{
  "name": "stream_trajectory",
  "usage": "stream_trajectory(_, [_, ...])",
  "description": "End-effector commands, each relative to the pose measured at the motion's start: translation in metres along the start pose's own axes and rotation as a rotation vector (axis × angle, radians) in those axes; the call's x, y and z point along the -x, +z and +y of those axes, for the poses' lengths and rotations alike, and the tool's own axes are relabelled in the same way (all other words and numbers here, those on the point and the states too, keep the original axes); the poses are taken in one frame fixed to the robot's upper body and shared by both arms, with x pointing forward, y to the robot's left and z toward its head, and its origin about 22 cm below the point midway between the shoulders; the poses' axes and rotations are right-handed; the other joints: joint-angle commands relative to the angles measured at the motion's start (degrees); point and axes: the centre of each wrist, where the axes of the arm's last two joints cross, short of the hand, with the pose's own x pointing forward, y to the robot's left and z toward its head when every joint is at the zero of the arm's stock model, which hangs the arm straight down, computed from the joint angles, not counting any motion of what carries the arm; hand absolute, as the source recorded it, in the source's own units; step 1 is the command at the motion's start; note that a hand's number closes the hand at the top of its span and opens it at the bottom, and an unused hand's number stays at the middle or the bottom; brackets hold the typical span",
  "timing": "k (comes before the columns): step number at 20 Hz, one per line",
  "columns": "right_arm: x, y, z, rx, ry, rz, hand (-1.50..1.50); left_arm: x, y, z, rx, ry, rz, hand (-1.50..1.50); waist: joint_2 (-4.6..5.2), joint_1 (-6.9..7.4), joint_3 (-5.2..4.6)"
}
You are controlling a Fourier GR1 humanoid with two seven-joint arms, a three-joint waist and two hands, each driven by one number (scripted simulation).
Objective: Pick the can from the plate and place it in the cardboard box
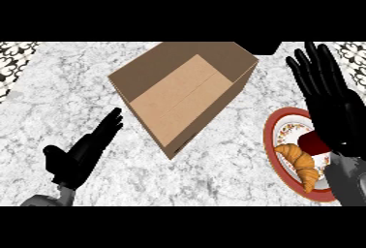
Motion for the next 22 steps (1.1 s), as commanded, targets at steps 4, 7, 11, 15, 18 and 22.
stream_trajectory(4, [0.021,0.067,-0.072,0.325,0.029,0.250,-1.50,-0.004,0.021,0.084,-0.400,-0.283,0.030,0.00,0.10,-1.38,1.85])
stream_trajectory(7, [-0.013,0.067,-0.107,0.030,0.581,0.406,-1.50,-0.004,0.023,0.092,-0.439,-0.315,0.063,0.00,0.73,-0.73,-0.20])
stream_trajectory(11, [0.046,0.182,-0.121,0.252,0.521,0.594,-1.50,0.009,0.029,0.115,-0.597,-0.393,0.107,0.00,0.79,-1.64,1.89])
stream_trajectory(15, [0.053,0.225,-0.141,0.413,0.290,0.348,-1.50,0.008,0.031,0.120,-0.602,-0.403,0.108,0.00,0.18,-1.21,1.87])
stream_trajectory(18, [0.044,0.227,-0.183,0.333,0.329,0.304,-1.50,0.008,0.012,0.111,-0.620,-0.416,0.082,0.00,0.25,-0.51,1.77])
stream_trajectory(22, [0.030,0.219,-0.205,0.223,0.602,0.417,-1.50,0.017,0.018,0.114,-0.588,-0.403,0.092,0.00,0.14,0.04,1.65])
